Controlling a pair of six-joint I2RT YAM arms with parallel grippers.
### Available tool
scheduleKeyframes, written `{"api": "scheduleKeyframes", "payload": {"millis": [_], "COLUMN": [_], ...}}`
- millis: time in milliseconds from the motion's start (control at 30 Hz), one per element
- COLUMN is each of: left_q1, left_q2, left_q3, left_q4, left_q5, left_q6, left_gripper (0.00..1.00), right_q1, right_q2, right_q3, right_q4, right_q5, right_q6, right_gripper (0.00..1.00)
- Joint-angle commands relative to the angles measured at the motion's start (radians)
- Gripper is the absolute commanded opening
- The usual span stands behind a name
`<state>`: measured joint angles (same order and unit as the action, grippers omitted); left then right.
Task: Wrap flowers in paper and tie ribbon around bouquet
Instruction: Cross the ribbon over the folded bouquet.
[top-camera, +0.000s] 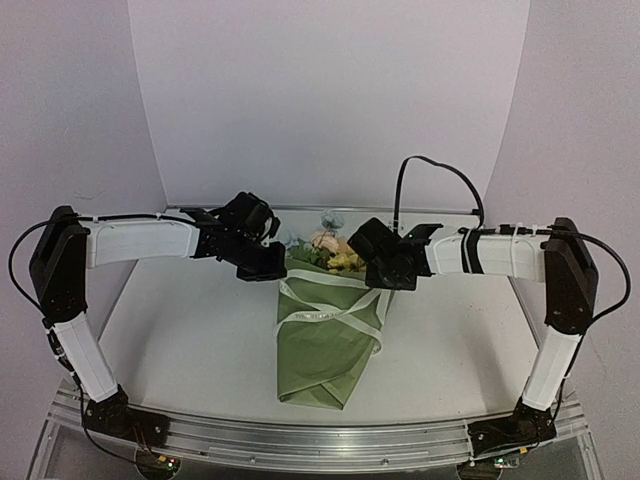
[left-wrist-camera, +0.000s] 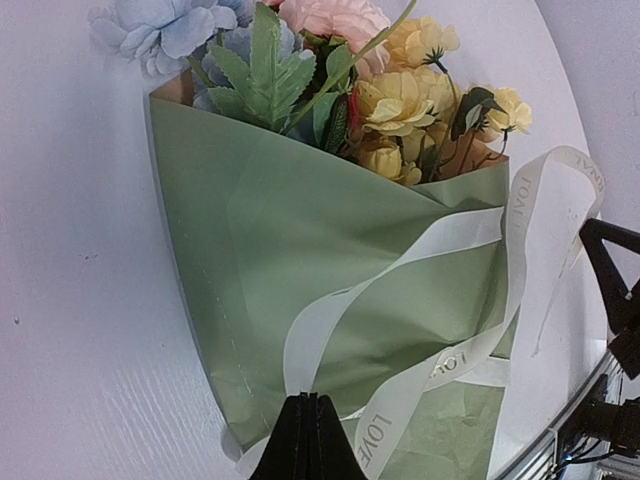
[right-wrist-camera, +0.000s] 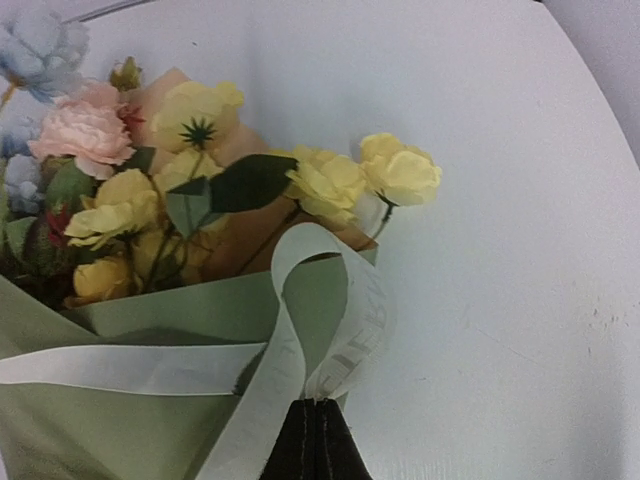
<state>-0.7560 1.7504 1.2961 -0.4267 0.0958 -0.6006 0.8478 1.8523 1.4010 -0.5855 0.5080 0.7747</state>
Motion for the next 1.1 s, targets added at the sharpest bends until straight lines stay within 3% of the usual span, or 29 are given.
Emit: {"api": "scheduleKeyframes", "payload": {"millis": [0, 400, 1067], "left_q1": [0.019, 0.032, 0.038], "left_q2": [-0.003, 0.006, 0.017], "left_q3": [0.044, 0.061, 0.077], "left_q4": [0.032, 0.043, 0.046], "left_q5": [0.068, 0.131, 0.163], "left_q6": [-0.029, -0.036, -0.048], "left_gripper": [0.0, 0.0, 0.0], "right_q1": [0.033, 0.063, 0.153], "right_q2": [-0.089, -0.036, -0.011], "right_q3": [-0.095, -0.127, -0.189], "right_q4": [0.096, 0.15, 0.188], "right_q5": [0.207, 0.285, 0.402], "right_q6": [0.175, 0.303, 0.304], "right_gripper": [0.0, 0.0, 0.0]}}
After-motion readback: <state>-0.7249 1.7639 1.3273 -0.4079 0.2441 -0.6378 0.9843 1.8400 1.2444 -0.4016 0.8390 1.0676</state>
